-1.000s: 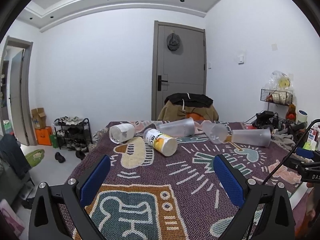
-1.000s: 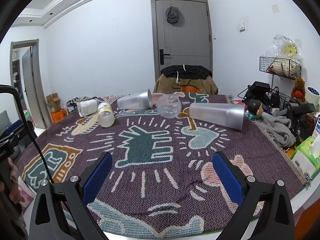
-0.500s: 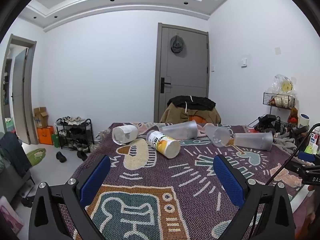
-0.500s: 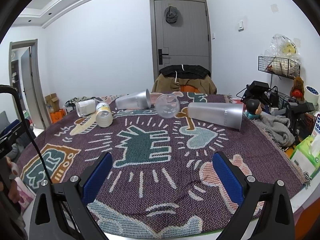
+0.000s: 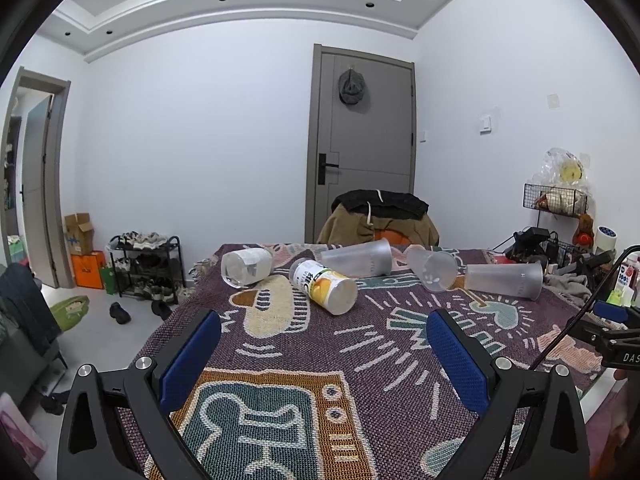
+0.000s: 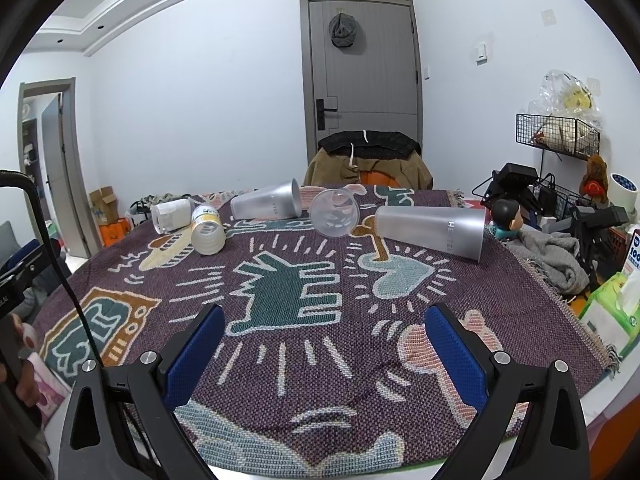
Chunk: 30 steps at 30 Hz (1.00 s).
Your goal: Flip cup upside down
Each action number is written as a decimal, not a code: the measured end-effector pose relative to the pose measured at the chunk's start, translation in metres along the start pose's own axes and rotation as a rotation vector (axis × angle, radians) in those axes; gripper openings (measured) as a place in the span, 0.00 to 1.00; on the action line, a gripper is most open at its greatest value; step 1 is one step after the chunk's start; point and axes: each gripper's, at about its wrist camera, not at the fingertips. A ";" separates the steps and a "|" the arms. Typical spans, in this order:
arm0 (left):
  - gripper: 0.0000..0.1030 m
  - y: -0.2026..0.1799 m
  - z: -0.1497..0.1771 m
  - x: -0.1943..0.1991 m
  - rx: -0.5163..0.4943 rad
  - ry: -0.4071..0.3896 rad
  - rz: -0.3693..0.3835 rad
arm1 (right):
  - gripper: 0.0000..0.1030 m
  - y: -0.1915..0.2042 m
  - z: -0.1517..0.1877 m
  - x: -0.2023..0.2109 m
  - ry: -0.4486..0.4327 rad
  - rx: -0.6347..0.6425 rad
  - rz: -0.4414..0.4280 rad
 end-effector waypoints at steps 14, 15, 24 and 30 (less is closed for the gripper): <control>1.00 -0.003 0.001 -0.001 -0.009 0.006 0.011 | 0.98 -0.001 -0.002 -0.002 0.008 -0.001 -0.002; 1.00 -0.004 0.001 -0.002 -0.011 0.007 0.012 | 0.98 -0.001 -0.002 -0.003 0.009 -0.002 -0.003; 1.00 -0.005 0.001 -0.001 -0.007 0.004 0.011 | 0.98 0.005 -0.013 -0.002 -0.032 0.011 0.022; 1.00 -0.006 -0.005 -0.004 -0.014 -0.001 0.016 | 0.98 0.008 -0.030 0.001 -0.071 -0.001 0.035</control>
Point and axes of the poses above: each gripper's, at about its wrist camera, not at the fingertips, and x roughly against the way its jaws point, y to its left, z to its underside, and after that the axes turned 5 degrees about -x, right-handed
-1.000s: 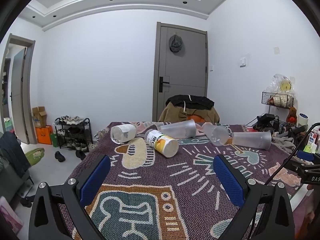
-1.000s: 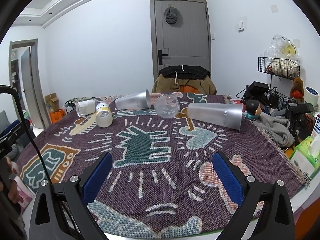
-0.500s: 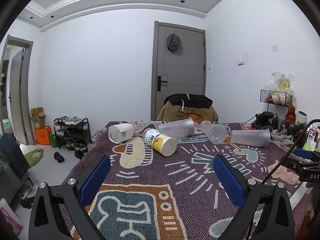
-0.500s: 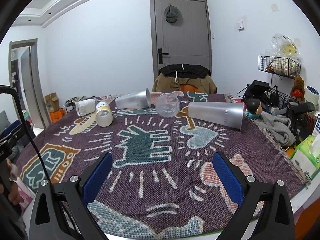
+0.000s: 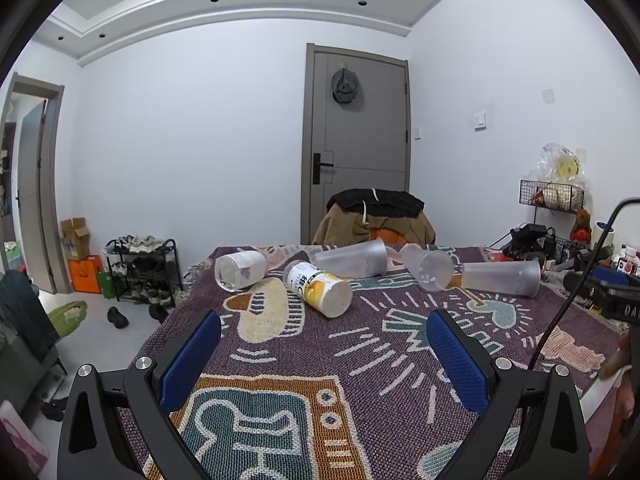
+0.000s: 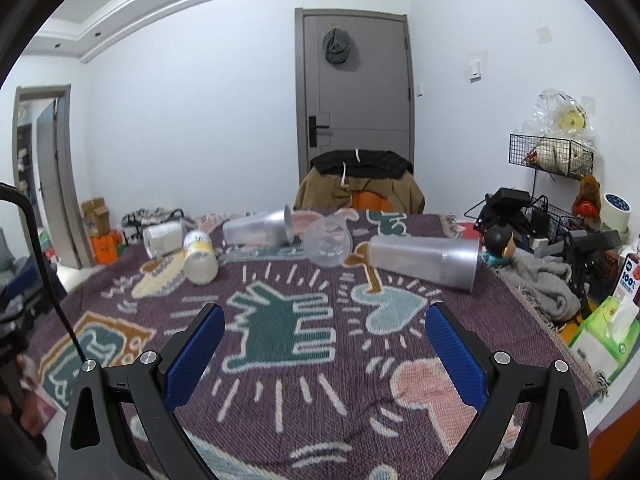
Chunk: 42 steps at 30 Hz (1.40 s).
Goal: Flip cup upside down
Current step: 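Reach the right tool to the frosted cup lying on its side and grasp it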
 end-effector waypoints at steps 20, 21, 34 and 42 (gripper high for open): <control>1.00 0.009 -0.039 -0.023 0.053 -0.016 -0.002 | 0.98 0.021 -0.097 -0.029 -0.123 0.049 -0.003; 1.00 0.009 -0.041 -0.024 0.055 -0.016 -0.002 | 0.98 0.020 -0.101 -0.029 -0.127 0.053 0.001; 1.00 0.009 -0.063 -0.057 0.144 0.067 -0.042 | 0.98 0.005 -0.159 -0.110 0.072 0.271 0.089; 1.00 0.011 -0.068 -0.082 0.214 0.125 -0.066 | 0.98 -0.013 -0.158 -0.149 0.271 0.497 0.032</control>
Point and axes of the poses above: each gripper's, at about its wrist camera, not at the fingertips, and x roughly against the way its jaws point, y to its left, z to its underside, and after that the axes turned 5 degrees about -x, right-handed
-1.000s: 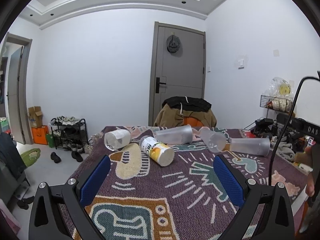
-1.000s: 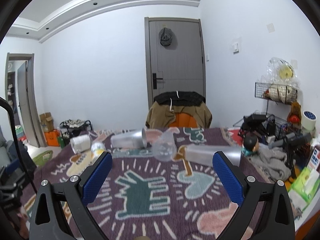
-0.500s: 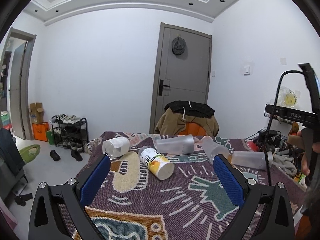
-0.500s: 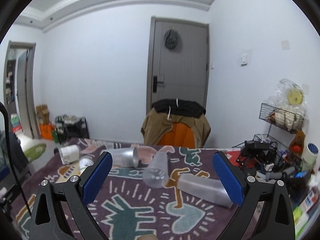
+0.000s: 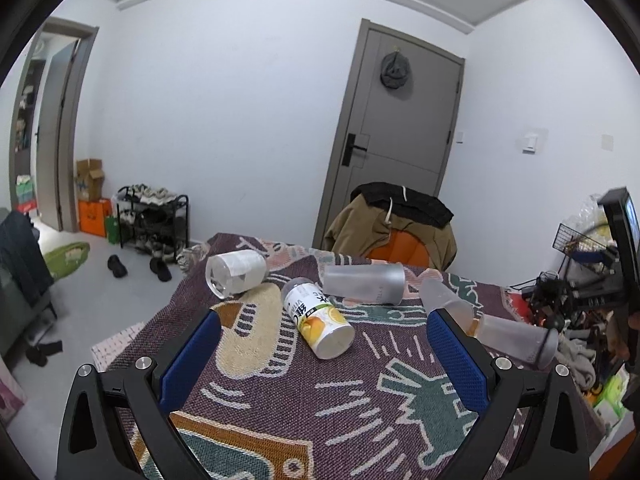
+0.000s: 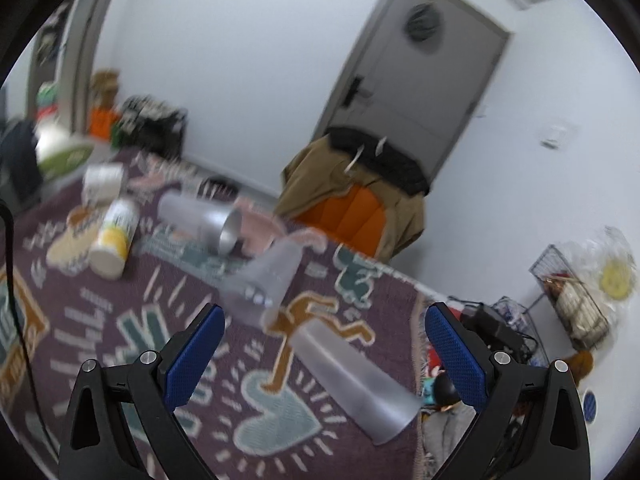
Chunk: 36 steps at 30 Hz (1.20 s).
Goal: Flip cup upside down
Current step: 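Reach the right tool to the frosted cup lying on its side and grasp it, then lift the frosted cup with the right tool and rotate it toward the left tool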
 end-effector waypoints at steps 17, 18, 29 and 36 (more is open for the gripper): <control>1.00 -0.026 0.008 -0.044 0.006 0.128 0.021 | 0.98 -0.024 0.050 -0.102 0.307 0.279 -0.036; 1.00 -0.026 0.010 -0.046 0.001 0.134 0.023 | 0.98 -0.023 0.053 -0.107 0.317 0.296 -0.039; 1.00 -0.009 0.029 -0.061 0.021 0.204 -0.014 | 0.98 -0.021 0.075 -0.157 0.472 0.417 -0.046; 1.00 0.009 0.044 -0.081 0.079 0.276 -0.042 | 0.76 -0.018 0.097 -0.189 0.568 0.495 0.040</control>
Point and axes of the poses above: each gripper's, at about its wrist camera, not at the fingertips, and x roughly against the way its jaws point, y to its left, z to its underside, and after that the axes turned 5 degrees about -x, right-handed
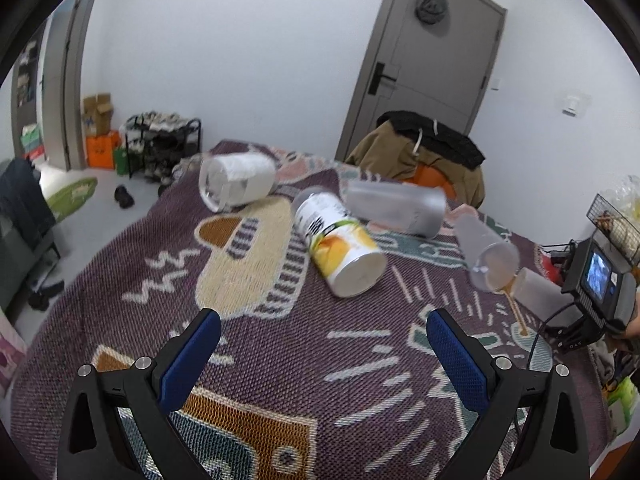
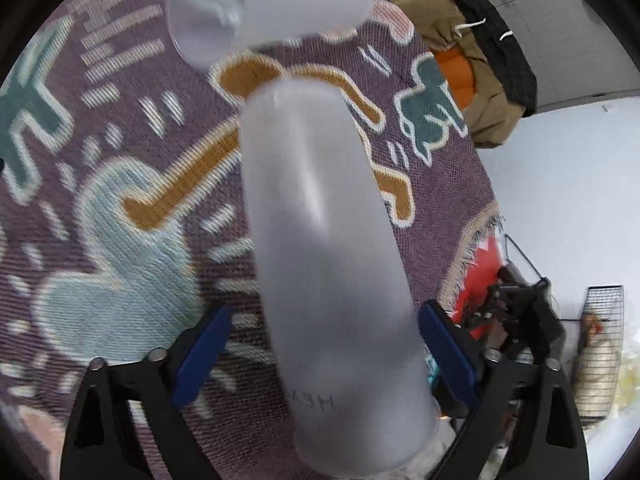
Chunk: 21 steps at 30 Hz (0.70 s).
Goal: Flip cup upside down
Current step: 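Lift the frosted cup with the right tool and rotate it toward the left tool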
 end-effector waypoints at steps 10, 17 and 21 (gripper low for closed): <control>1.00 -0.008 0.004 -0.003 -0.007 0.012 0.012 | 0.73 -0.005 0.009 0.032 -0.038 -0.031 -0.058; 1.00 -0.006 0.006 0.006 -0.018 -0.004 0.011 | 0.72 0.000 0.009 0.068 -0.101 -0.031 -0.086; 1.00 0.001 0.007 0.012 -0.019 -0.016 0.002 | 0.72 0.010 0.005 0.094 -0.157 -0.026 -0.078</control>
Point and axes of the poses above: each gripper's, at about its wrist camera, not at the fingertips, and x roughly against the way its jaws point, y to its left, z to its underside, and after that the axes turned 5 degrees about -x, right-handed
